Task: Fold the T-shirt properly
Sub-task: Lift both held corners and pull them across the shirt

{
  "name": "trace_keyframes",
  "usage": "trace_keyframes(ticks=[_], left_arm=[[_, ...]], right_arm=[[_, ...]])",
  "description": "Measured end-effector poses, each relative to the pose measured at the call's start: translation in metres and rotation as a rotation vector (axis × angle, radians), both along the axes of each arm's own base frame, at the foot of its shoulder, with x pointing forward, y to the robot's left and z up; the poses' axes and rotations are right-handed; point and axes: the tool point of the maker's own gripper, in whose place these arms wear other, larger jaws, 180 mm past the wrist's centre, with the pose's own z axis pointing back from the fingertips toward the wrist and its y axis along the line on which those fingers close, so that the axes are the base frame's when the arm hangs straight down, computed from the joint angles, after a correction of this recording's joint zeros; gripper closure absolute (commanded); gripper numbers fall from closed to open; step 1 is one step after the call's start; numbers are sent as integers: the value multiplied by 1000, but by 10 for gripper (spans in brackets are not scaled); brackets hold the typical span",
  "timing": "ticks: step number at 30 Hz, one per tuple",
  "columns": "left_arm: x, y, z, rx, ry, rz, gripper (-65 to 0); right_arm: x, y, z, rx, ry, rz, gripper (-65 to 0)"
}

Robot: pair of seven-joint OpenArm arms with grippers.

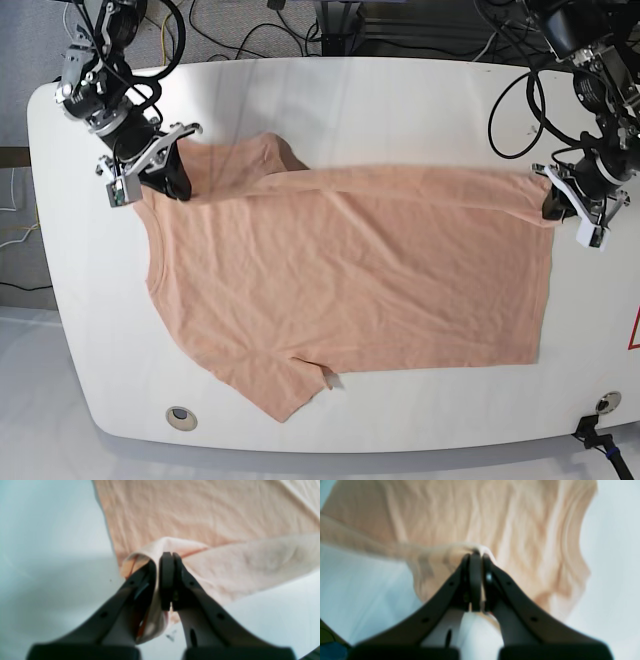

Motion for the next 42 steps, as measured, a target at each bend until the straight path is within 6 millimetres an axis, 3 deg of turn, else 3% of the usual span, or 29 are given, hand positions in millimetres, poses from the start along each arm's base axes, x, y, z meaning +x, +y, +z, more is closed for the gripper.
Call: trace_keyframes(ticks=[7, 11, 14, 18, 23, 29, 31, 33, 36, 38, 40, 42], left_arm=[[25, 4, -18, -105, 36, 41, 0], [51, 3, -15, -174, 13, 58, 0], [59, 2, -19, -203, 27, 64, 0], [81, -8, -21, -189, 33, 31, 0], [91, -27, -29, -221, 21, -9, 0], [97, -25, -25, -225, 14, -6, 0], [97, -24, -26, -220, 16, -6, 0], [95, -19, -25, -206, 22, -6, -103], [96, -8, -21, -182, 18, 2, -371], [96, 1, -21, -133, 32, 11, -500], [96, 9, -21, -80, 44, 17, -548], [95, 13, -19, -40, 46, 17, -538]], right_arm=[[39, -11, 1, 37, -30, -39, -8], [62, -17, 3, 64, -48, -62, -8], [77, -21, 3, 85, -51, -77, -8], [98, -23, 9, 111, -69, -90, -9], [104, -31, -9, 136, -17, -120, -11], [106, -18, -10, 174, -23, -118, -15], [110, -20, -7, 174, -30, -124, -52], [120, -23, -6, 189, -29, -135, -141], [128, -20, -22, 151, 31, -100, -326], [131, -22, -26, 52, 46, -73, -450], [133, -27, -24, -18, 44, -68, -529], [133, -28, -15, -90, 15, -53, -541]])
